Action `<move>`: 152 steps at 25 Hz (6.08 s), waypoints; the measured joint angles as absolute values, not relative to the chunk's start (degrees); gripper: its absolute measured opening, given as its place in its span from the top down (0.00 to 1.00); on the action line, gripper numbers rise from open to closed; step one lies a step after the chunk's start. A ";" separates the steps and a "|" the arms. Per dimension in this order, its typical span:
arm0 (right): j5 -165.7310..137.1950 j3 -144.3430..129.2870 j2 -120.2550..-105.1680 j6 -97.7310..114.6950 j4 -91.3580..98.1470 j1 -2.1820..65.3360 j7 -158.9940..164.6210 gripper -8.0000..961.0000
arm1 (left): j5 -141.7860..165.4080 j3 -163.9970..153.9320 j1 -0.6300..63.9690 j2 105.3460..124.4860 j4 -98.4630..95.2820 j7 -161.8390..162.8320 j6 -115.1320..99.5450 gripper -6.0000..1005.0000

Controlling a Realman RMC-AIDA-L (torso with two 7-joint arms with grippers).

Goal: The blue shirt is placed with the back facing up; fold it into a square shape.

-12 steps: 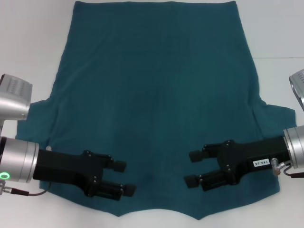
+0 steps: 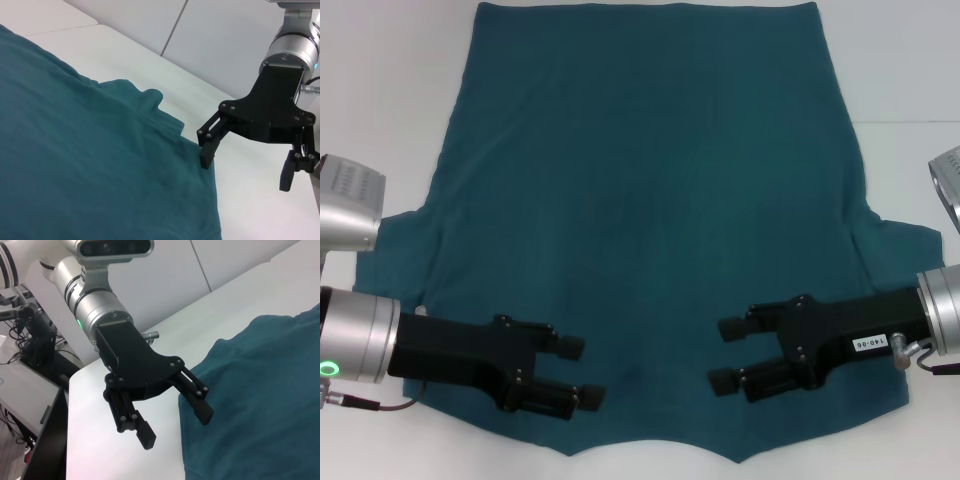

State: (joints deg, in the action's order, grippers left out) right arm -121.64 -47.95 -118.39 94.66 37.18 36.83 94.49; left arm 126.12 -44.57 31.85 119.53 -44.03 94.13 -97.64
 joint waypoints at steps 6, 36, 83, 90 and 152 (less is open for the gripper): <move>-121.05 -45.29 -118.37 92.49 37.16 36.79 99.35 0.05 | 125.85 -41.58 31.75 119.52 -44.14 99.46 -94.42 0.18; -117.80 -33.03 -108.30 78.07 29.44 39.51 134.40 0.05 | 129.09 -12.47 25.54 115.78 -37.41 138.74 -70.03 0.18; -117.77 -32.48 -108.45 78.00 29.44 38.49 133.96 0.05 | 129.38 -19.95 26.68 115.98 -37.23 133.18 -71.11 0.73; -117.78 -32.43 -108.46 77.71 29.44 38.41 133.95 0.05 | 131.74 -24.65 27.48 115.66 -41.12 130.19 -72.05 0.92; -117.98 -32.97 -108.65 76.64 29.44 38.33 133.99 0.05 | 157.76 -37.52 48.63 118.02 -58.95 158.81 -86.02 0.93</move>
